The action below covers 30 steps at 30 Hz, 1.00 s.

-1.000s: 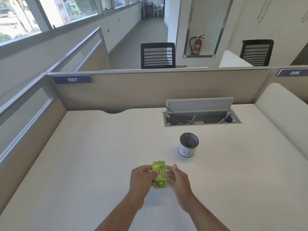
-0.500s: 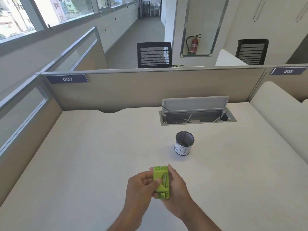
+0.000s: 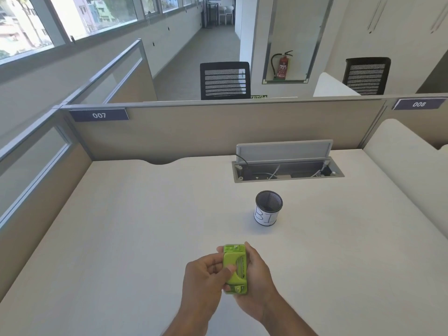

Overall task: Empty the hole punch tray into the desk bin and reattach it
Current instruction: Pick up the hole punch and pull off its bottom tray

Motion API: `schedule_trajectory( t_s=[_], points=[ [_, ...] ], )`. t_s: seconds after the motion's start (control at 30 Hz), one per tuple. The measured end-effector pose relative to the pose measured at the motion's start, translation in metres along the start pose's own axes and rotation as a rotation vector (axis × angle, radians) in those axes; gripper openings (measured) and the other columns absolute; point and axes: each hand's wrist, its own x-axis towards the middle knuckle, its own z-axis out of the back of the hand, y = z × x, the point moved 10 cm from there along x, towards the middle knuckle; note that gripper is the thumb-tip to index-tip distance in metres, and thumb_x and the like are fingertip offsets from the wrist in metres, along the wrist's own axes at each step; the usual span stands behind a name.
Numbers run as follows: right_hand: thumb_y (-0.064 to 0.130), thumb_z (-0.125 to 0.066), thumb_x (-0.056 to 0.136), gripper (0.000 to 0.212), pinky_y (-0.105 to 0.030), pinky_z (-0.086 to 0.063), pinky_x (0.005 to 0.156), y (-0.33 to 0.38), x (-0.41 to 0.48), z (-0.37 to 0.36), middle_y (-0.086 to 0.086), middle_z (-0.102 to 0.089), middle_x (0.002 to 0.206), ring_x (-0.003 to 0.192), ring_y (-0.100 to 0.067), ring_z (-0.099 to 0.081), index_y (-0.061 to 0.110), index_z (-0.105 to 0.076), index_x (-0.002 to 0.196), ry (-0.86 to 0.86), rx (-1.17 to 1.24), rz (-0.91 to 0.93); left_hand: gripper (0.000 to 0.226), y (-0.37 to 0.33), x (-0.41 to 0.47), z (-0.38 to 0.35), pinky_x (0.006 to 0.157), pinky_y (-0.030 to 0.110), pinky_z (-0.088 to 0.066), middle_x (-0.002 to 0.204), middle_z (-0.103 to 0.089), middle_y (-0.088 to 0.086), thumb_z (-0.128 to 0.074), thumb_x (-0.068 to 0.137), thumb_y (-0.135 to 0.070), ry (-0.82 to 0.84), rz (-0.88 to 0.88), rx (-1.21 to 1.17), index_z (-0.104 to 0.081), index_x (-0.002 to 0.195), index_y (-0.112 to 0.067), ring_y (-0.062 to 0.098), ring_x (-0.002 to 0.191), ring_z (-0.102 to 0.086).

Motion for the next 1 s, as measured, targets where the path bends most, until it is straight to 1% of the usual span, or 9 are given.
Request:
schedule_trajectory(
  t_s=[0.1,0.23,0.37,0.47,0.63,0.73,0.8,0.9,1.0],
  points=[
    [0.054,-0.036,0.106,0.068,-0.033,-0.048,0.051,0.002,-0.003,-0.001,-0.024,-0.072,0.096,0.073,-0.035,-0.070,0.000,-0.075,0.116,0.003,-0.006,0.004,0.020,-0.003,-0.002,-0.002,0.052,0.024,-0.059,0.079,-0.086,0.013,-0.078,0.070,-0.016,0.007,-0.015,-0.009,-0.089,0.086,-0.023,0.018,0.060,-0.076],
    [0.056,-0.038,0.105,0.072,-0.033,-0.048,0.053,0.003,-0.003,-0.003,-0.025,-0.072,0.102,0.075,-0.035,-0.071,-0.005,-0.071,0.126,0.013,0.005,-0.005,0.023,-0.004,-0.001,-0.001,0.056,0.027,-0.061,0.081,-0.087,0.013,-0.078,0.072,-0.017,0.019,-0.021,-0.019,-0.090,0.087,-0.030,0.019,0.064,-0.077],
    [0.059,-0.038,0.106,0.077,-0.034,-0.052,0.057,0.003,-0.003,-0.003,-0.022,-0.072,0.112,0.081,-0.033,-0.073,-0.007,-0.064,0.136,0.007,0.019,-0.012,0.014,0.002,0.003,0.003,0.054,0.026,-0.061,0.082,-0.086,0.017,-0.081,0.075,-0.012,0.016,0.028,-0.058,-0.087,0.088,-0.014,0.021,0.065,-0.077],
    [0.061,-0.038,0.106,0.077,-0.034,-0.054,0.058,0.002,-0.003,-0.005,-0.021,-0.073,0.114,0.084,-0.033,-0.075,-0.004,-0.066,0.136,0.007,0.006,-0.015,0.008,0.004,0.005,0.004,0.055,0.025,-0.060,0.078,-0.085,0.014,-0.080,0.091,-0.001,0.028,0.054,-0.022,-0.080,0.097,-0.006,0.019,0.064,-0.078],
    [0.061,-0.037,0.107,0.064,-0.035,-0.052,0.062,0.001,-0.003,-0.007,-0.021,-0.075,0.104,0.080,-0.031,-0.072,0.009,-0.072,0.121,0.002,-0.015,0.001,0.019,-0.003,0.009,0.001,0.058,0.022,-0.059,0.083,-0.087,0.006,-0.083,0.091,-0.010,0.029,0.039,0.086,-0.078,0.107,-0.018,0.014,0.069,-0.080],
    [0.059,-0.041,0.104,0.061,-0.034,-0.055,0.059,0.005,-0.004,-0.008,-0.019,-0.077,0.099,0.076,-0.030,-0.074,0.012,-0.079,0.105,0.012,0.006,0.019,0.019,-0.002,0.010,-0.001,0.058,0.020,-0.058,0.086,-0.087,0.007,-0.079,0.094,-0.006,0.051,0.055,0.064,-0.078,0.110,-0.017,0.014,0.069,-0.079],
    [0.059,-0.043,0.102,0.060,-0.035,-0.055,0.061,0.007,-0.005,-0.009,-0.017,-0.077,0.096,0.075,-0.029,-0.074,0.013,-0.081,0.101,0.021,0.022,0.027,0.019,-0.003,0.010,-0.002,0.057,0.020,-0.057,0.088,-0.087,0.011,-0.076,0.096,-0.005,0.076,0.066,0.018,-0.079,0.111,-0.016,0.016,0.069,-0.077],
    [0.061,-0.040,0.103,0.063,-0.039,-0.051,0.073,0.006,-0.005,-0.007,-0.020,-0.076,0.104,0.086,-0.031,-0.072,0.012,-0.081,0.106,0.023,0.044,0.020,0.015,-0.003,0.009,-0.004,0.059,0.024,-0.058,0.089,-0.086,0.016,-0.072,0.099,-0.004,0.108,0.078,-0.066,-0.080,0.111,-0.010,0.021,0.069,-0.075],
    [0.060,-0.038,0.104,0.066,-0.040,-0.049,0.079,0.003,-0.005,-0.007,-0.022,-0.075,0.113,0.095,-0.032,-0.071,0.010,-0.080,0.115,0.042,0.056,0.005,0.017,-0.001,0.011,-0.007,0.073,0.039,-0.063,0.093,-0.082,0.020,-0.064,0.105,-0.004,0.146,0.124,-0.179,-0.075,0.118,-0.002,0.029,0.077,-0.072]
  ],
)
